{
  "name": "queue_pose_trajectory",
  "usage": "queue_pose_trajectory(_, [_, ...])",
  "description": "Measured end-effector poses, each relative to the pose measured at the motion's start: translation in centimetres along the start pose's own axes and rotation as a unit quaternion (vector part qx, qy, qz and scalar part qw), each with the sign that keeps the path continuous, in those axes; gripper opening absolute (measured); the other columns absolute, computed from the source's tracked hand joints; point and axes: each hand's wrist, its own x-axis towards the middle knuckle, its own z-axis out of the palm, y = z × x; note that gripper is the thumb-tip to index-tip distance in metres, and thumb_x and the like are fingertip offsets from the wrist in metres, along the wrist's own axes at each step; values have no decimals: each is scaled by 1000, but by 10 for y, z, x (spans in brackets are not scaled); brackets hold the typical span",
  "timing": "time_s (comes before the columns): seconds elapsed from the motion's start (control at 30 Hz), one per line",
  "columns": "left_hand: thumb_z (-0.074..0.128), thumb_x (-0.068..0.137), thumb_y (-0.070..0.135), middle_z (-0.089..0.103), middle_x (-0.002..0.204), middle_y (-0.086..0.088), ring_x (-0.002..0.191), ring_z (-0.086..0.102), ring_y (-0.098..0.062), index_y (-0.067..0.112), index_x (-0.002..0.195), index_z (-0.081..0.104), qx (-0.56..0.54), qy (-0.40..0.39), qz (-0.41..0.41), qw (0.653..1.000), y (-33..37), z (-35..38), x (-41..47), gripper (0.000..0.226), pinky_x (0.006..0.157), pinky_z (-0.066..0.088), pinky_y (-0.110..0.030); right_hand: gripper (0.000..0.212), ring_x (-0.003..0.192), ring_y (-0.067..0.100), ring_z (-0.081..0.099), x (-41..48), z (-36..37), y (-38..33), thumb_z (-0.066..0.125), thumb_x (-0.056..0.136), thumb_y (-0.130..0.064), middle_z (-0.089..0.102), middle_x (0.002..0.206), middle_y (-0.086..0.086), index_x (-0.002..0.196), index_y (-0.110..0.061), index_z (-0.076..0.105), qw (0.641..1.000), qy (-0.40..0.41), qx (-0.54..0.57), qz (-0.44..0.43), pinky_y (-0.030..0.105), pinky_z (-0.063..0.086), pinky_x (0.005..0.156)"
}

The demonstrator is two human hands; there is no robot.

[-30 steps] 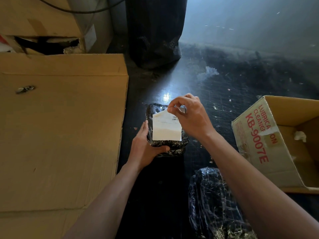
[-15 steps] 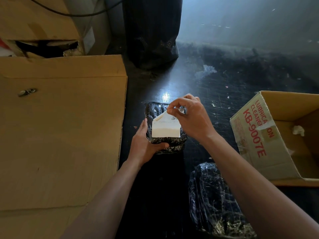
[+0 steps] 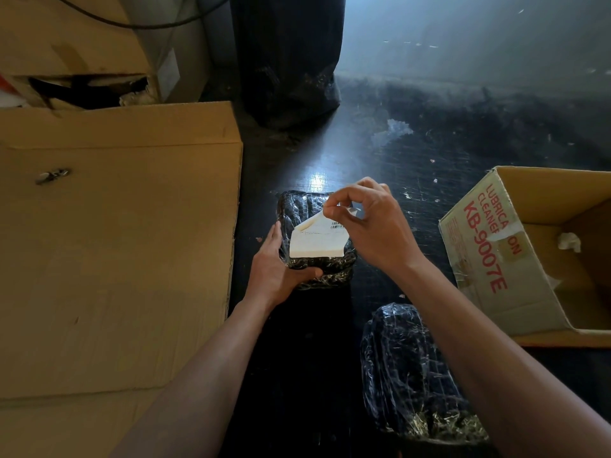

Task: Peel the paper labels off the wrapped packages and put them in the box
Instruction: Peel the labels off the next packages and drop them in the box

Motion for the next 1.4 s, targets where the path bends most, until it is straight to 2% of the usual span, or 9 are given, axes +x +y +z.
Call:
queue_pose_trajectory(0.13, [88, 43, 74, 46, 153, 2, 141, 43, -15, 24, 154, 35, 17, 11, 7, 1000, -6, 1, 1, 133, 115, 40, -42, 9, 99, 14, 53, -1, -9, -8, 73, 90, -24, 60, 91, -15, 87, -33, 70, 999, 29, 35, -10, 23, 46, 87])
queue_pose_trajectory(0.2, [86, 42, 77, 51, 148, -1, 136, 48, -17, 22, 149, 41, 25, 9, 4, 1000, -9, 1, 2, 129, 111, 44, -44, 9, 98, 13, 52, 3, -17, -16, 73, 89, -24, 59, 89, -18, 87, -32, 71, 998, 41, 38, -20, 24, 45, 85])
queue_pose_trajectory(0.47, [91, 47, 67, 44, 150, 2, 139, 42, -16, 26, 151, 37, 45, 11, 27, 999, 2, -4, -3, 124, 115, 38, -38, 13, 108, 17, 46, 3, -26, -16, 67, 95, -19, 61, 89, -17, 99, -30, 72, 998, 33, -42, -34, 46, 44, 93])
queue_pose_trajectory(0.6, [90, 54, 64, 26, 165, -3, 150, 27, -20, 18, 161, 12, 61, -1, 24, 998, 11, -10, -8, 140, 121, 29, -43, 13, 104, 15, 45, -2, -45, -10, 69, 93, -18, 60, 88, -19, 101, -27, 72, 994, 39, -89, -54, 53, 44, 93])
queue_pose_trajectory(0.7, [86, 60, 65, 29, 164, -4, 149, 29, -18, 15, 161, 16, 81, 27, 40, 996, 18, -15, -13, 132, 120, 25, -32, 12, 102, 14, 47, -7, -67, -5, 69, 93, -21, 65, 92, -14, 103, -27, 70, 991, 40, -111, -60, 54, 45, 92])
queue_pose_trajectory(0.87, [81, 77, 53, 48, 152, -7, 140, 43, -17, 8, 150, 45, 128, 80, 114, 982, 51, -14, -27, 92, 112, 25, -18, 9, 99, 20, 55, -17, -113, 12, 68, 94, -19, 72, 104, -2, 102, -23, 69, 984, 55, -159, -54, 55, 50, 91])
queue_pose_trajectory(1.07, [82, 81, 41, 60, 139, -9, 129, 56, -20, 8, 141, 57, 156, 61, 199, 965, 115, 23, -46, 73, 111, 39, -26, 11, 91, 21, 63, -38, -179, 44, 67, 93, -20, 74, 102, 1, 103, -22, 70, 974, 72, -214, -24, 52, 57, 83])
queue_pose_trajectory(1.2, [79, 83, 41, 62, 137, -7, 127, 58, -22, 11, 138, 60, 181, 39, 236, 954, 160, 66, -55, 66, 110, 41, -31, 13, 77, 16, 67, -61, -225, 71, 64, 95, -22, 75, 100, 2, 106, -20, 71, 966, 74, -247, -1, 40, 62, 74])
queue_pose_trajectory(1.4, [74, 87, 44, 58, 141, -4, 128, 55, -22, 14, 144, 54, 182, -19, 240, 954, 221, 144, -66, 67, 108, 44, -33, 18, 86, 20, 71, -93, -281, 118, 66, 96, -22, 74, 111, 6, 113, -17, 69, 957, 58, -280, 57, 25, 55, 71])
